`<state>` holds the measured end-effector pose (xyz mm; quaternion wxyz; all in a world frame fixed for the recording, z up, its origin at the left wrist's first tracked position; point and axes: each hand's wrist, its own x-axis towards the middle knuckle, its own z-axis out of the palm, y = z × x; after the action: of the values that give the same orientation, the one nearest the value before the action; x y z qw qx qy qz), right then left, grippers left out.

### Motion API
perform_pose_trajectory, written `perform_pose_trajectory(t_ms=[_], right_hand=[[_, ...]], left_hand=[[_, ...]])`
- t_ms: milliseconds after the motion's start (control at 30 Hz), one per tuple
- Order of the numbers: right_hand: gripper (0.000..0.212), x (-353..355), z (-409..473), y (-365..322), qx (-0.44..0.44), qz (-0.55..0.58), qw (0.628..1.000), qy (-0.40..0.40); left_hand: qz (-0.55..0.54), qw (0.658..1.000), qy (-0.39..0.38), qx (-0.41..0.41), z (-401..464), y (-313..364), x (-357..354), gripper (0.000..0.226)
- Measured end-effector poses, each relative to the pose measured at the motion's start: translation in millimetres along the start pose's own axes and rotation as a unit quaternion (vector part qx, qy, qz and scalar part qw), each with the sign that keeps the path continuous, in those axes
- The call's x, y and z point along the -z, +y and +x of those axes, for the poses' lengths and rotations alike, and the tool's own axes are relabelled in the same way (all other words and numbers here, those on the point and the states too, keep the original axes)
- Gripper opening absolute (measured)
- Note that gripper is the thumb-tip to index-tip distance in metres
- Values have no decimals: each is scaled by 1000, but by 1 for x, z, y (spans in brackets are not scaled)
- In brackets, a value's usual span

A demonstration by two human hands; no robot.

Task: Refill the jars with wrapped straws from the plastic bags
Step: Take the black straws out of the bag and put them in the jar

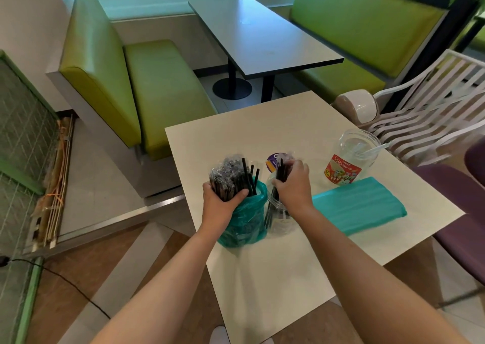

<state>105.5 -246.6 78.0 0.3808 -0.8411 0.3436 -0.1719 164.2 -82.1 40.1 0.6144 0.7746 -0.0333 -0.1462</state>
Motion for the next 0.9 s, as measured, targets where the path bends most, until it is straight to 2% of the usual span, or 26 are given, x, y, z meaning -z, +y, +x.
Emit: perform_pose_trajectory(t_ms=[67, 233, 367, 433, 500, 567, 600, 700, 767, 900], right_hand=[[44, -1, -1, 2, 9, 37, 999, 15], [44, -1, -1, 9, -1, 22, 1000, -1], [51, 2, -11, 6, 32, 95, 993, 56], [44, 3, -18, 1, 49, 103, 988, 102], [31, 1, -23, -4, 78, 99, 986, 112], [25, -5, -26, -9, 108, 109, 986, 63], [28, -8, -29, -12, 109, 117, 987, 25], [60, -14, -31, -21, 73, 137, 985, -75], [67, -15, -30, -22, 60, 120, 984, -116], [37, -13, -28, -17, 51, 81, 986, -134]], left_hand=[[-4, 1000, -2, 3, -1, 0, 2, 73], [-13, 1000, -12, 12, -2, 2, 5, 74], [-8, 1000, -3, 10, -4, 4, 9, 69], [-9, 1000, -2, 11, -4, 5, 10, 69], [-6, 1000, 1, 11, -4, 5, 11, 70], [-4, 1000, 3, 10, -4, 5, 10, 71], [-3, 1000, 3, 8, -5, 5, 10, 71], [-11, 1000, -8, 6, -6, 5, 10, 71], [-14, 1000, -19, 1, -8, 5, 10, 70], [-30, 999, -21, -5, -8, 2, 14, 73]])
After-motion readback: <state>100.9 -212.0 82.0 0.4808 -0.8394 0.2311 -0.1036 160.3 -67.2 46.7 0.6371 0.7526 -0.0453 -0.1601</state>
